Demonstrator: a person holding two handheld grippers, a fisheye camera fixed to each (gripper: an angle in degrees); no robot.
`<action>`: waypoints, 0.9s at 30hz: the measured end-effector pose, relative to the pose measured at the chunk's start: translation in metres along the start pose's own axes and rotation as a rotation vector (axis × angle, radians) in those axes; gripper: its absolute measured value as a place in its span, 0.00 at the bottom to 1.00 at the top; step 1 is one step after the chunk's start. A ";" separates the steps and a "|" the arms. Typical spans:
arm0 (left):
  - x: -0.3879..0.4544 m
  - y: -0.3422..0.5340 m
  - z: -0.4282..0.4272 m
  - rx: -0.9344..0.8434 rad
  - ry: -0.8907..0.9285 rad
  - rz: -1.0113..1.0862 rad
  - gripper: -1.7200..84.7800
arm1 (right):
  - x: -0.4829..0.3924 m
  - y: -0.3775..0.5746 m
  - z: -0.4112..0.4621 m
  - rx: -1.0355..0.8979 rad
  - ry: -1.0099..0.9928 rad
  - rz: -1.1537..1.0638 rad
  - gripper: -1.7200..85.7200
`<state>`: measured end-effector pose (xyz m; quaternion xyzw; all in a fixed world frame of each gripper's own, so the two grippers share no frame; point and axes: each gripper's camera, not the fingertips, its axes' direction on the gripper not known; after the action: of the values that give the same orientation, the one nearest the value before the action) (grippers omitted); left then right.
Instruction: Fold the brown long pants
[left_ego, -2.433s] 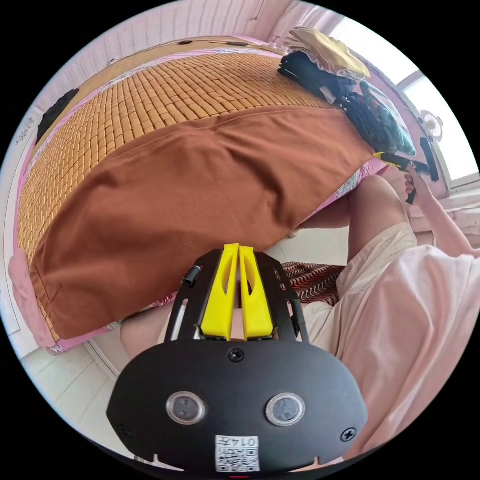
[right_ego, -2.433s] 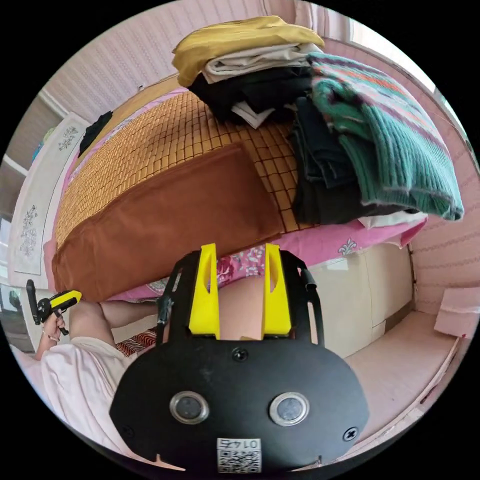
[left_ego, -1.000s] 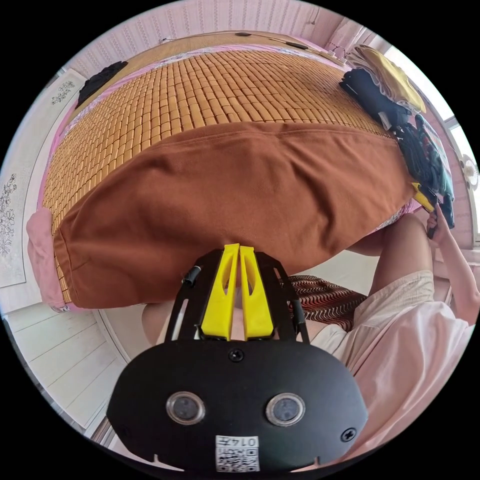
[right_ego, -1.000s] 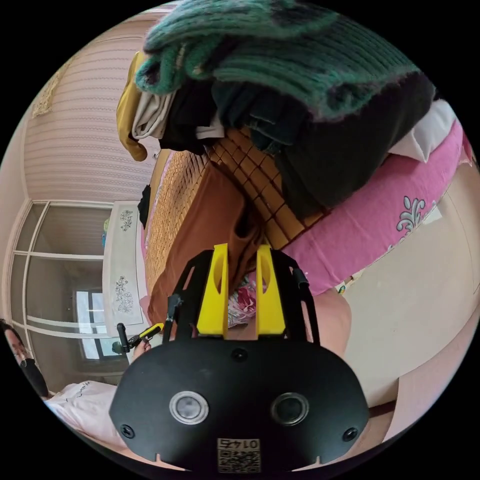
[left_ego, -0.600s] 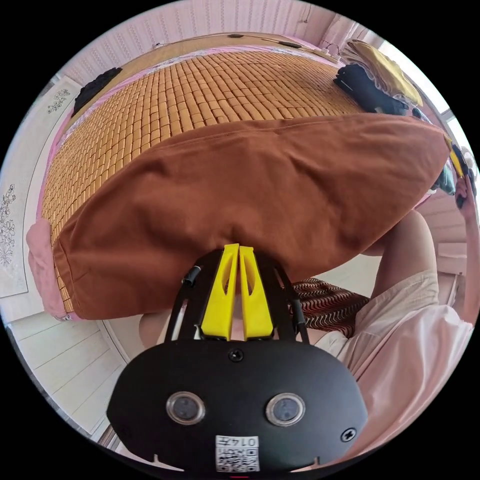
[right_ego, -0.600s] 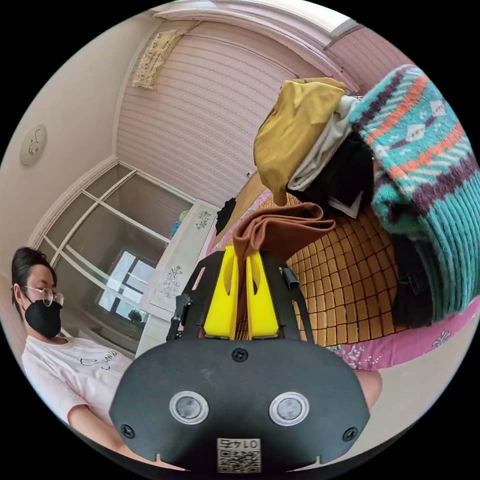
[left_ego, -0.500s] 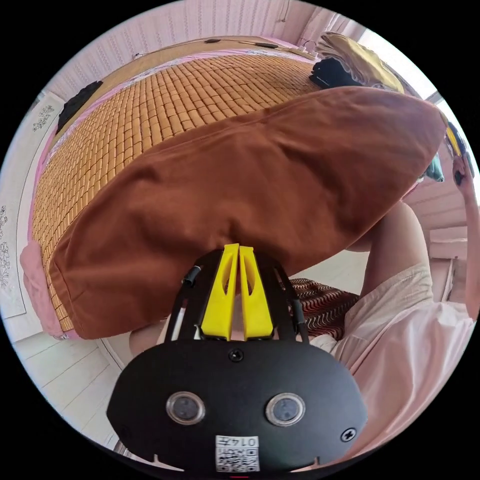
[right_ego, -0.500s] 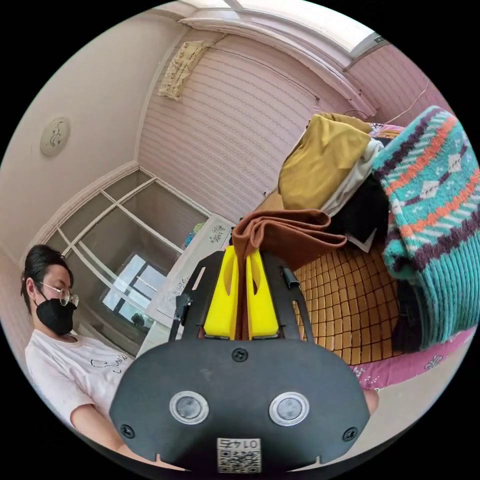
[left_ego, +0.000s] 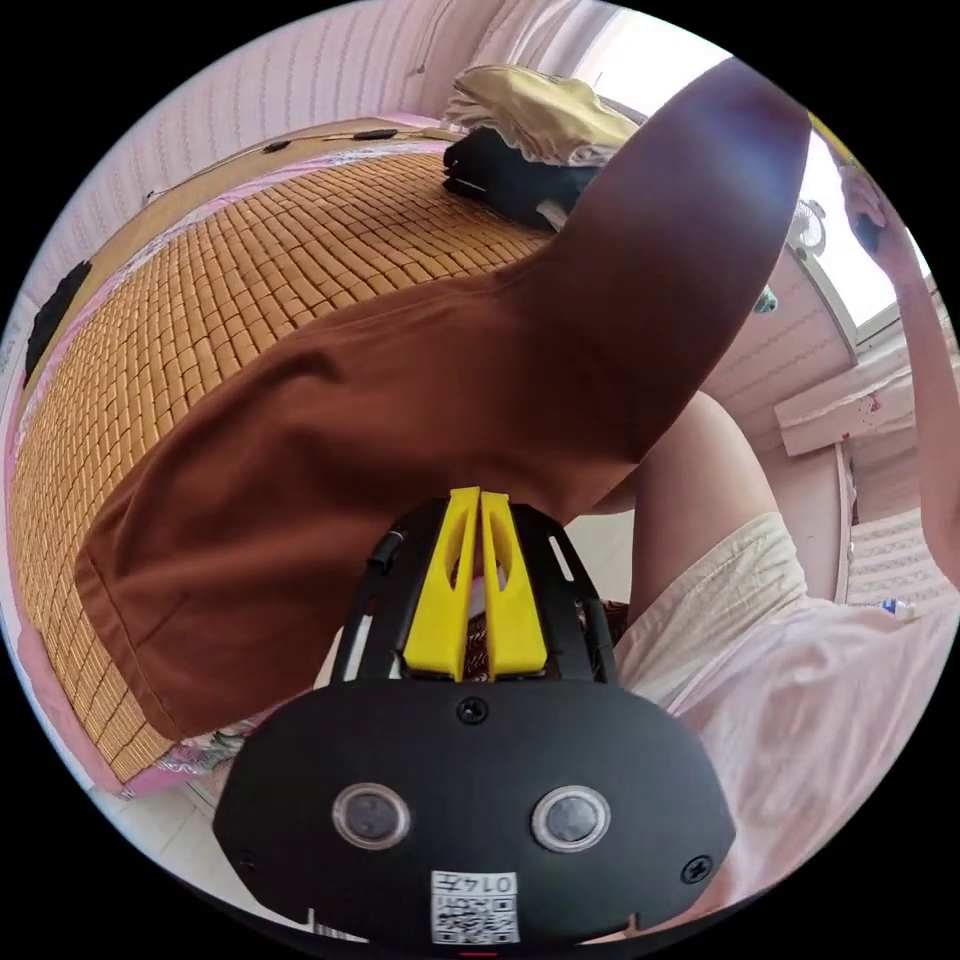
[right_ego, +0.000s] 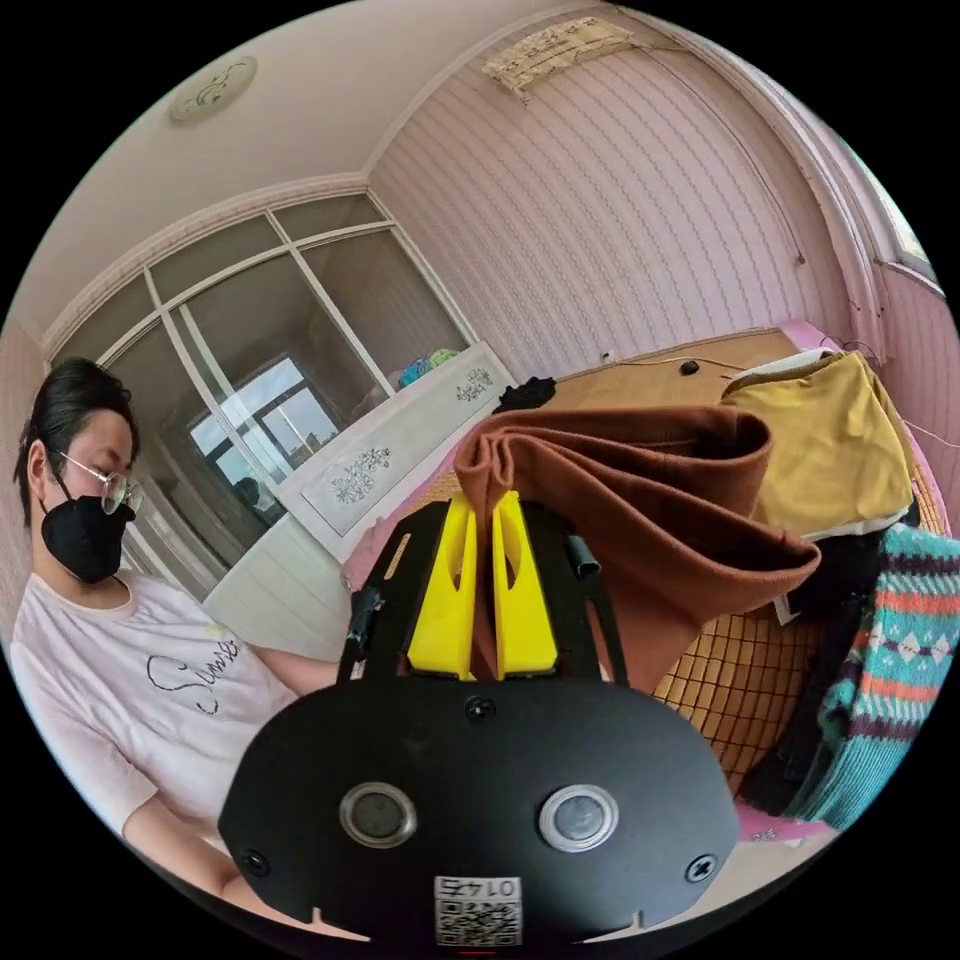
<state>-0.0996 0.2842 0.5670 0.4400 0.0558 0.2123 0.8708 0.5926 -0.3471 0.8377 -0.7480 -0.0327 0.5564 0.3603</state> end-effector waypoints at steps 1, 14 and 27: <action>-0.016 0.020 -0.020 0.037 -0.006 -0.053 0.01 | -0.010 -0.003 0.027 -0.029 -0.039 -0.022 0.05; -0.150 0.228 -0.126 0.175 -0.128 -0.716 0.02 | -0.139 0.138 0.511 -0.835 -0.094 -0.070 0.10; -0.152 0.128 -0.077 0.012 -0.184 -0.551 0.13 | -0.143 0.187 0.565 -0.868 0.335 -0.172 0.15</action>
<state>-0.2998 0.3445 0.6081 0.4309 0.0954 -0.0735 0.8943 -0.0113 -0.2649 0.7778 -0.9036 -0.2652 0.3311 0.0595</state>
